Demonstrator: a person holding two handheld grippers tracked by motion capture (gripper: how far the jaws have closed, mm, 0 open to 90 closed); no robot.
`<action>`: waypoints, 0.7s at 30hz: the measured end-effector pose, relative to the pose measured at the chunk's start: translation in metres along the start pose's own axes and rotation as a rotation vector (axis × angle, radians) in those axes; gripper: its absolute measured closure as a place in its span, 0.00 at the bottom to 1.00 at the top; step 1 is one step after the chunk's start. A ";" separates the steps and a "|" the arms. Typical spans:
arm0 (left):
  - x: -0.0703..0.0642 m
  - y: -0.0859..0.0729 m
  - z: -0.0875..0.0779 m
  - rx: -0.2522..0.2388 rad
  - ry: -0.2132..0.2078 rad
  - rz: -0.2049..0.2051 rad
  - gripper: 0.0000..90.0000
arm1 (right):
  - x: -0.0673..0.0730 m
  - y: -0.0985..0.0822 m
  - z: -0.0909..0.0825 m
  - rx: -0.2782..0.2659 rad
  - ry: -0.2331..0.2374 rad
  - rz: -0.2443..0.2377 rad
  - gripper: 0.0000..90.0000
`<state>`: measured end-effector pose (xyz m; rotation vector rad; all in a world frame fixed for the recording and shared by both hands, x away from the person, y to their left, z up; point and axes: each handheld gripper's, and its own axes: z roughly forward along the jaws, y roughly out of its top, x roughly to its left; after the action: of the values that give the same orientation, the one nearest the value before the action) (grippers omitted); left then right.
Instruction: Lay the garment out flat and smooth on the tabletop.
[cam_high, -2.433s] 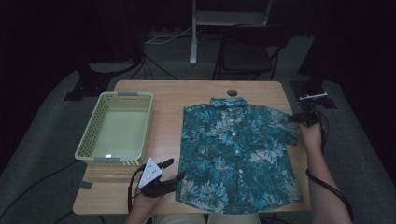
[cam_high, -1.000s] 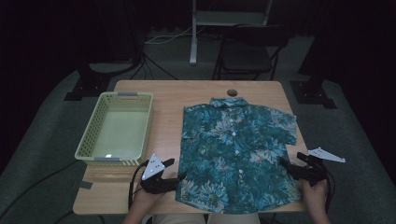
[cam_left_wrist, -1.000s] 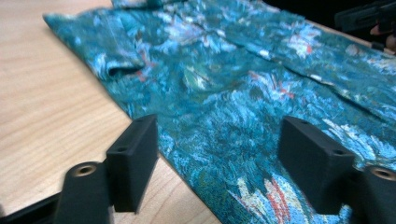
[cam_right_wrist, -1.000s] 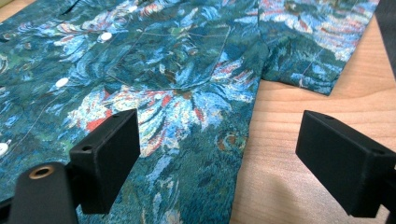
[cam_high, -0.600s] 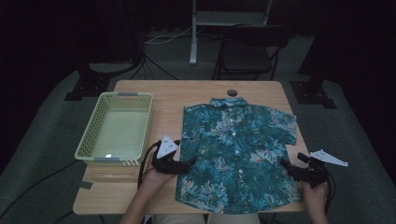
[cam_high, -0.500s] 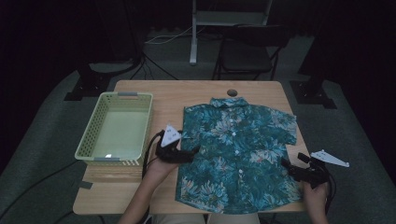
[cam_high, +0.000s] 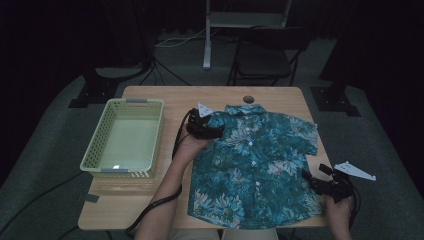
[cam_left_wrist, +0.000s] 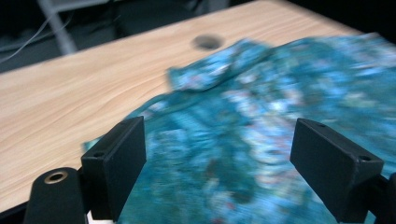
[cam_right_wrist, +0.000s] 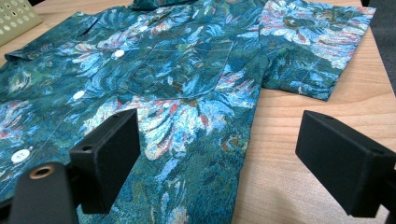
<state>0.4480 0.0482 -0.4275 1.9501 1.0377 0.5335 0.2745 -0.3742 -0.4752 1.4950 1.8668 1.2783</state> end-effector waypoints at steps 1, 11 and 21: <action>0.002 0.000 0.006 0.014 0.003 -0.009 0.22 | 0.000 0.000 0.000 -0.001 0.001 0.000 0.15; 0.006 -0.009 0.045 0.124 0.053 -0.037 0.33 | 0.000 0.000 0.001 0.000 0.003 0.003 0.15; 0.012 -0.018 0.053 0.178 0.100 -0.031 0.63 | 0.000 0.000 0.002 0.008 0.003 -0.004 0.15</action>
<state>0.4827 0.0379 -0.4720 2.0761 1.2126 0.5421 0.2761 -0.3731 -0.4759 1.4937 1.8773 1.2732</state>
